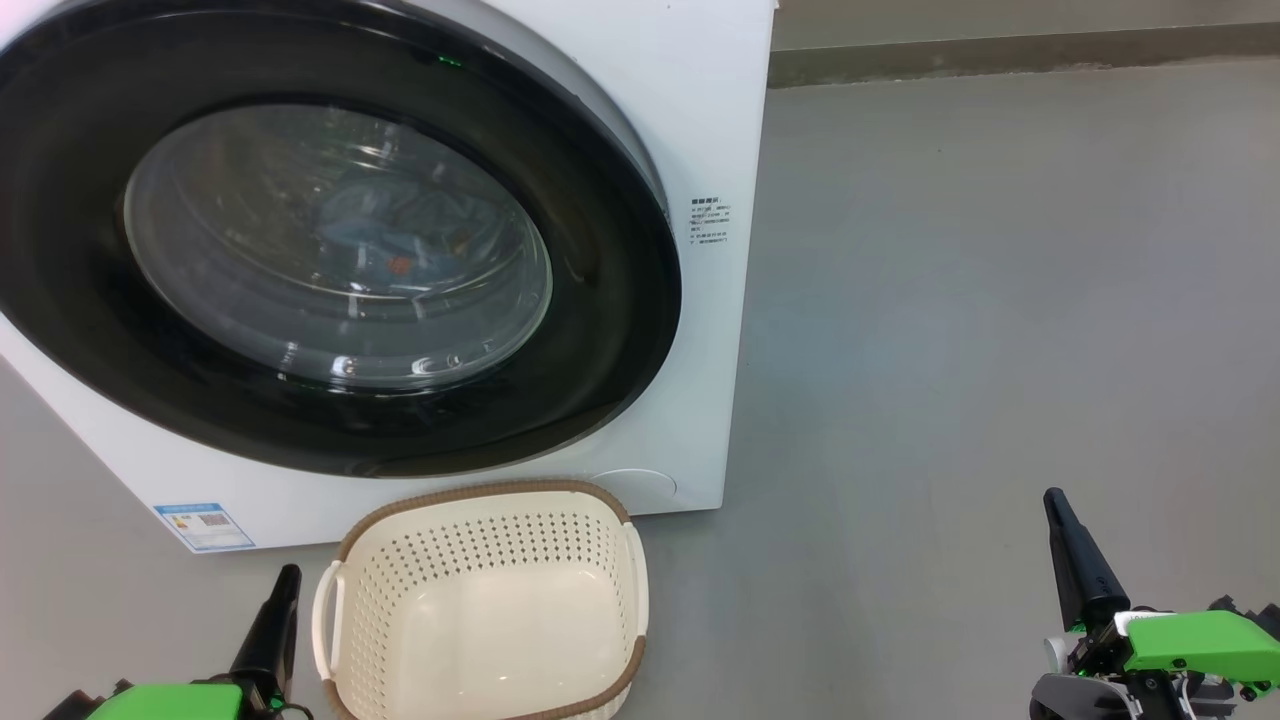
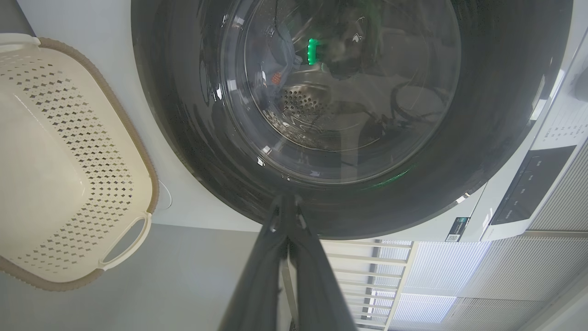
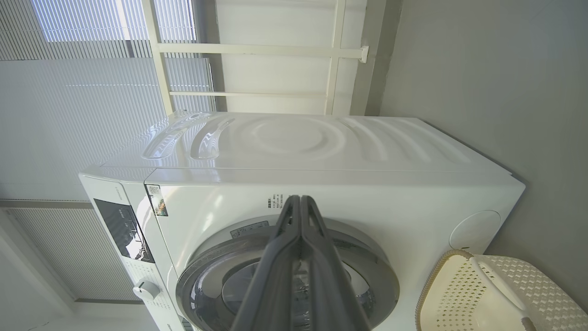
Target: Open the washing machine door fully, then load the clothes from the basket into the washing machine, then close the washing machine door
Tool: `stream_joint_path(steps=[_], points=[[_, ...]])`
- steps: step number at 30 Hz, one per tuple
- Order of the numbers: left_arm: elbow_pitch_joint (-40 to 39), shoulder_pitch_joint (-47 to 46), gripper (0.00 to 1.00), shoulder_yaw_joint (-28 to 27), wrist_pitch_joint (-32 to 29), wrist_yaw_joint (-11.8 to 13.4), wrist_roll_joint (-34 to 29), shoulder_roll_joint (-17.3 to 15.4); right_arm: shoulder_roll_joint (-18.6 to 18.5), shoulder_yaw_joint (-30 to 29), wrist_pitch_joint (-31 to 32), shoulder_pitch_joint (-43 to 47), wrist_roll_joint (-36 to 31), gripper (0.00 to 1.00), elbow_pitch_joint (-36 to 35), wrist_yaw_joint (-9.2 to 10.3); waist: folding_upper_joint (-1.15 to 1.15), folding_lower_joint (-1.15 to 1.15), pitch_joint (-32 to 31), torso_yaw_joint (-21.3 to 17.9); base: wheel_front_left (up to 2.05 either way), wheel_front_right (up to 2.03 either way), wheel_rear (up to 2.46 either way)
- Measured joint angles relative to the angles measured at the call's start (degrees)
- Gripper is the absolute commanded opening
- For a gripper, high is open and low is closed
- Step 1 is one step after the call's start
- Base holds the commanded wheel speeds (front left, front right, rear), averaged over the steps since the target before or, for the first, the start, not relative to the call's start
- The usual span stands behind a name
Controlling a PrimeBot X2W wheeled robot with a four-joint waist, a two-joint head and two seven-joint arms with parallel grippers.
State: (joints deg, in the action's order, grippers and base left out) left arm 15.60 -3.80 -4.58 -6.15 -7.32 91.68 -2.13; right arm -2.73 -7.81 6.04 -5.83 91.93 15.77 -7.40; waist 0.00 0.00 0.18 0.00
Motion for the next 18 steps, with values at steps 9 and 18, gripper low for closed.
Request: stream_joint_path(steps=[9, 18], points=[[0.0, 0.0, 0.0, 0.0, 0.0, 0.0, 0.0, 0.0, 0.0, 0.0, 0.0, 0.0, 0.0, 0.0, 0.0, 0.0, 0.0, 0.0, 0.0, 0.0, 0.0, 0.0, 0.0], [0.0, 0.0, 0.0, 0.0, 0.0, 0.0, 0.0, 0.0, 0.0, 0.0, 0.0, 0.0, 0.0, 0.0, 0.0, 0.0, 0.0, 0.0, 0.0, 0.0, 0.0, 0.0, 0.0]])
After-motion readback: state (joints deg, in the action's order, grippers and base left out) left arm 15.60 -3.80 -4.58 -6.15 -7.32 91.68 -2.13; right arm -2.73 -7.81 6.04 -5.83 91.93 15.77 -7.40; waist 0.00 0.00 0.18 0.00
